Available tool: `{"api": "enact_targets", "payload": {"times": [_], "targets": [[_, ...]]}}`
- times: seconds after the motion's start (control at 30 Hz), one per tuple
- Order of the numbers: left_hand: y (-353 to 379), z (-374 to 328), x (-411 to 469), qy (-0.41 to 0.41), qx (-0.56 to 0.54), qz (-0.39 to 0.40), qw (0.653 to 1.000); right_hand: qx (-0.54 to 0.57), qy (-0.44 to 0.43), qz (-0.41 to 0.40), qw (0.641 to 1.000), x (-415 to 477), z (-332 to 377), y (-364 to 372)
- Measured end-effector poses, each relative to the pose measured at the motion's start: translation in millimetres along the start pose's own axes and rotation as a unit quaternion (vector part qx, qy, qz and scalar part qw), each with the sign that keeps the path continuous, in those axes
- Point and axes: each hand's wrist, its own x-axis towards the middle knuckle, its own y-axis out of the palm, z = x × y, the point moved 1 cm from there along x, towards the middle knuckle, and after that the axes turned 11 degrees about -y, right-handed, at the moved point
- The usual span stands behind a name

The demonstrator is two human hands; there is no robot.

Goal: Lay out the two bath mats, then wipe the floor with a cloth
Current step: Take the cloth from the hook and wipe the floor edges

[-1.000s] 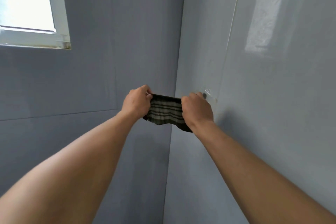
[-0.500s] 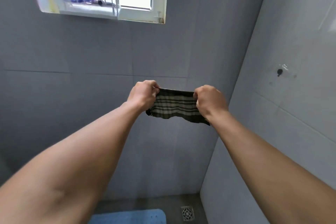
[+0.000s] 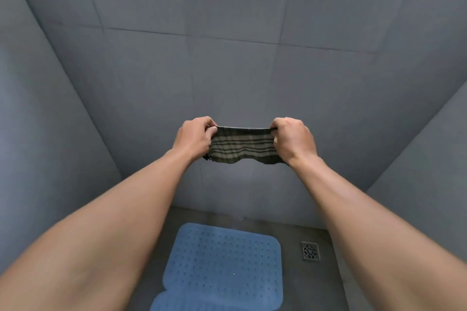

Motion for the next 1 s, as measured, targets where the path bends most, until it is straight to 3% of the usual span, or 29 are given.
{"api": "enact_targets", "payload": {"times": [0.37,0.67,1.0], "targets": [[97,138,107,-0.064,0.034,0.058,0.996,0.128,0.039,0.065,0.989,42,-14,213],[197,260,161,-0.1,0.007,0.071,0.992,0.159,0.056,0.131,0.977,57,-31,380],[386,445,208,-0.11,0.002,0.088,0.99,0.209,0.09,0.183,0.956,11,-74,636]]}}
